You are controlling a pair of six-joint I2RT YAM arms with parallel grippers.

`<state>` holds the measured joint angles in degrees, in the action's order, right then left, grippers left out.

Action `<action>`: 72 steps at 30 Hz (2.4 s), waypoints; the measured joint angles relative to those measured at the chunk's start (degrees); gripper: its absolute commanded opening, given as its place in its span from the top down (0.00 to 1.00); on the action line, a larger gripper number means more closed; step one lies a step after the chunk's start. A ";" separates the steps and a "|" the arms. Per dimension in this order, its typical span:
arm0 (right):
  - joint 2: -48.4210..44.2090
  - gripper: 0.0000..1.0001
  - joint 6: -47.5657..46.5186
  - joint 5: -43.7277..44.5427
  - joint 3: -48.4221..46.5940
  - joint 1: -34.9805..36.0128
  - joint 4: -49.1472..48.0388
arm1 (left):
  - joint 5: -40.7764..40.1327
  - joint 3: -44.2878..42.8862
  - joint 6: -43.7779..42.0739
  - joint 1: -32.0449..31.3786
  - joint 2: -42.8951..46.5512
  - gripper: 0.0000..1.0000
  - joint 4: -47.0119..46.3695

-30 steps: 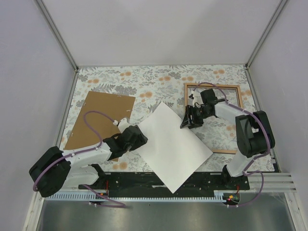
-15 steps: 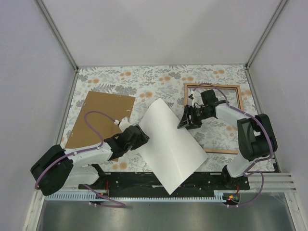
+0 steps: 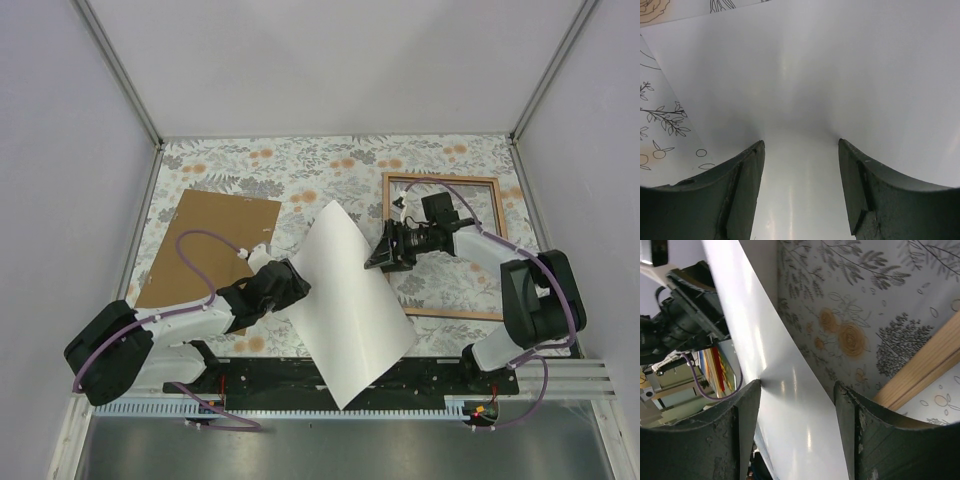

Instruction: Put the photo into the frame

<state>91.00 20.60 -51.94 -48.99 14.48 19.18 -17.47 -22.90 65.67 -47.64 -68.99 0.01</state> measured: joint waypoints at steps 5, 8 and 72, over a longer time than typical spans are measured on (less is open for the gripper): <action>-5.03 0.32 1.31 -1.92 0.11 0.00 -1.20 | 0.02 0.00 -0.37 0.00 -0.09 0.32 -0.17; -7.15 0.32 2.34 -3.06 0.13 0.00 -2.01 | 0.02 0.00 -0.52 0.00 -0.13 0.32 -0.20; -0.42 1.00 -10.88 51.04 -18.60 -24.50 12.13 | 5.66 -10.54 -22.58 2.21 6.78 0.29 9.14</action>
<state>90.59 9.72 -0.91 -67.59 -10.02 31.31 -11.81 -33.43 43.09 -45.43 -62.22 9.15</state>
